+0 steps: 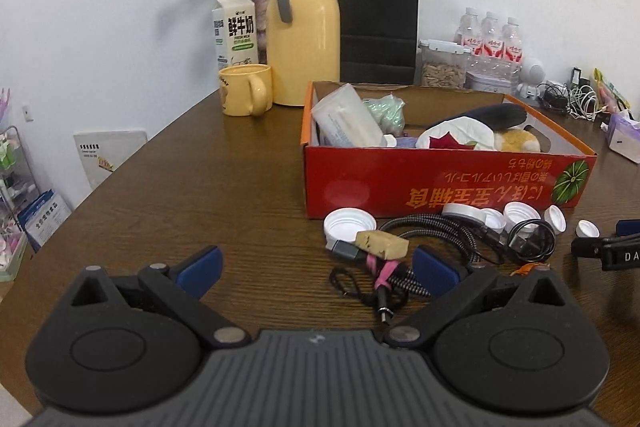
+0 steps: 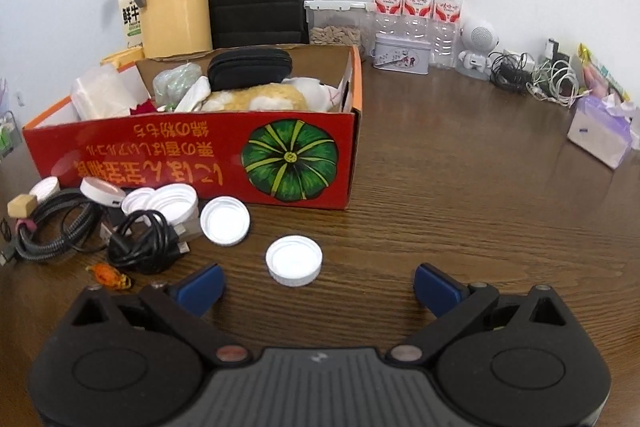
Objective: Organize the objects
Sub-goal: 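Move both tools back toward the bottle caps and cables, then grasp a white bottle cap with the right tool, then grasp the small beige box with the left tool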
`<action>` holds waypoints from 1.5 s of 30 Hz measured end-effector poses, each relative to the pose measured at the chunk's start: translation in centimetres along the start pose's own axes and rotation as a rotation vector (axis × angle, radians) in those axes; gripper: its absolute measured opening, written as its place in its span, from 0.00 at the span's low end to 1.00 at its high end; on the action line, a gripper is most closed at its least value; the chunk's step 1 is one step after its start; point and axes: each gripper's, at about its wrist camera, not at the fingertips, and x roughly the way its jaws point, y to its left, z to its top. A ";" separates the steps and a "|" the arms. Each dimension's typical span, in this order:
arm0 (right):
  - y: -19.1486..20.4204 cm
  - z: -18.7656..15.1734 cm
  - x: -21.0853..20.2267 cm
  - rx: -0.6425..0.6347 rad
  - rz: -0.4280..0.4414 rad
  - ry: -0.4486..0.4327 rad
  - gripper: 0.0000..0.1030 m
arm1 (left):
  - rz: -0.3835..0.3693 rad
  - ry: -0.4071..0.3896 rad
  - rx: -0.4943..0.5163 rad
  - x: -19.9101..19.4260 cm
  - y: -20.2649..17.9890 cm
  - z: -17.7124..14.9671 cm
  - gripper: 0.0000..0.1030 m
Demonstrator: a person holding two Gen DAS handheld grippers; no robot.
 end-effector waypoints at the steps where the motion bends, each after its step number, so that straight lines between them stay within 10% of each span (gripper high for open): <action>1: 0.0 0.0 0.0 0.000 0.002 -0.004 0.94 | 0.003 0.002 -0.003 0.0 0.1 0.0 1.00; 7: 0.5 0.2 -0.2 -0.015 0.029 -0.025 0.76 | 0.019 0.017 -0.020 0.0 0.2 -0.3 1.00; 15: 0.8 0.1 -0.7 -0.022 0.062 -0.052 0.27 | 0.032 0.029 -0.023 0.0 0.2 -0.6 1.00; 41: 2.1 -0.6 -3.1 -0.032 0.065 -0.164 0.27 | -0.015 0.007 0.055 2.8 -2.1 0.6 0.99; 45: 2.1 -0.6 -3.0 -0.031 0.066 -0.160 0.27 | -0.024 0.012 0.065 3.7 -2.7 0.8 0.77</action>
